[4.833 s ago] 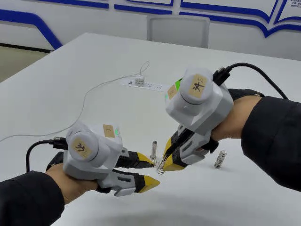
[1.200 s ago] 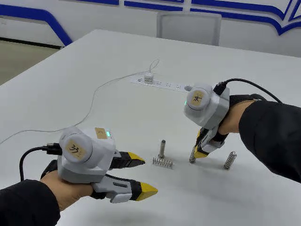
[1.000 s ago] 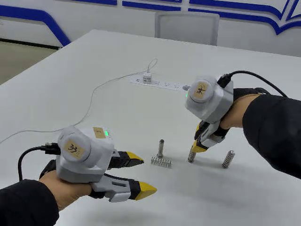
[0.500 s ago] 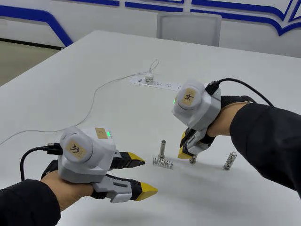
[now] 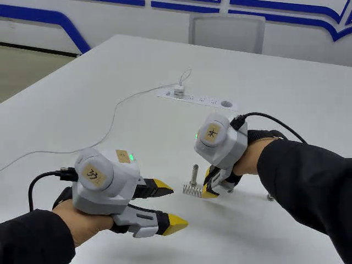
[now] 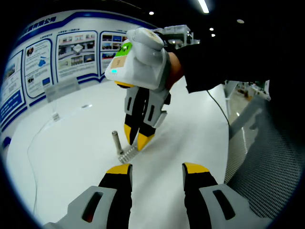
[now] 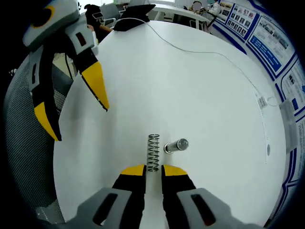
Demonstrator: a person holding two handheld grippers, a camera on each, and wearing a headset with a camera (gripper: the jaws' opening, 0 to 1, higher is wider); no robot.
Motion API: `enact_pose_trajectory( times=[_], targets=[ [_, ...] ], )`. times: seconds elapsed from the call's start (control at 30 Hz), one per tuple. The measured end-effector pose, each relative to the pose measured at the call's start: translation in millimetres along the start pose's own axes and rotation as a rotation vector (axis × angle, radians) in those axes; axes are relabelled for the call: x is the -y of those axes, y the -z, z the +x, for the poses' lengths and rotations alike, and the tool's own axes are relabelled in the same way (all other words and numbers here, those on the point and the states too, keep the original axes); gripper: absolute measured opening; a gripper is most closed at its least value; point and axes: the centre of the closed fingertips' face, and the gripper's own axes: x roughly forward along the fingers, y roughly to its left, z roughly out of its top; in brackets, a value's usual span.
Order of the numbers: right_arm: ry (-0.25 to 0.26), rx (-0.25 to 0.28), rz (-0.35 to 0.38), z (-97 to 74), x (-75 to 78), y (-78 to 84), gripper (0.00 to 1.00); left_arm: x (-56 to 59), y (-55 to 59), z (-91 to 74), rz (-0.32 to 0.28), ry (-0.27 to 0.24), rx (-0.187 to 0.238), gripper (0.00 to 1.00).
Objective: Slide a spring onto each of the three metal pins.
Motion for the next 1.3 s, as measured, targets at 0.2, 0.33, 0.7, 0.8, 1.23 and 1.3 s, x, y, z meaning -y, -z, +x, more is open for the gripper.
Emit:
enact_pose_trajectory(
  times=[0.2,0.33,0.7,0.8,1.23,1.3],
  targets=[
    [-0.007,-0.009,0.002,7.8,0.3,2.5,0.12,-0.7,0.7,-0.4,-0.005,-0.003,-0.001,0.43],
    [-0.012,0.0,0.016,6.8,0.7,1.3,0.12,-1.0,1.4,-0.5,-0.006,-0.005,-0.004,0.43],
    [-0.037,-0.015,-0.025,-16.1,-21.6,2.9,0.12,0.8,1.0,0.5,0.01,0.002,-0.011,0.42],
    [-0.059,0.001,-0.03,-28.2,-32.3,0.9,0.11,0.4,-0.2,0.6,0.019,0.001,-0.009,0.41],
    [-0.071,0.071,-0.057,-62.9,-57.1,-15.1,0.11,5.2,0.2,6.3,0.063,0.026,-0.027,0.34],
    [-0.078,0.082,-0.061,-67.1,-61.5,-19.8,0.11,6.4,0.2,6.9,0.069,0.031,-0.028,0.33]
  ],
)
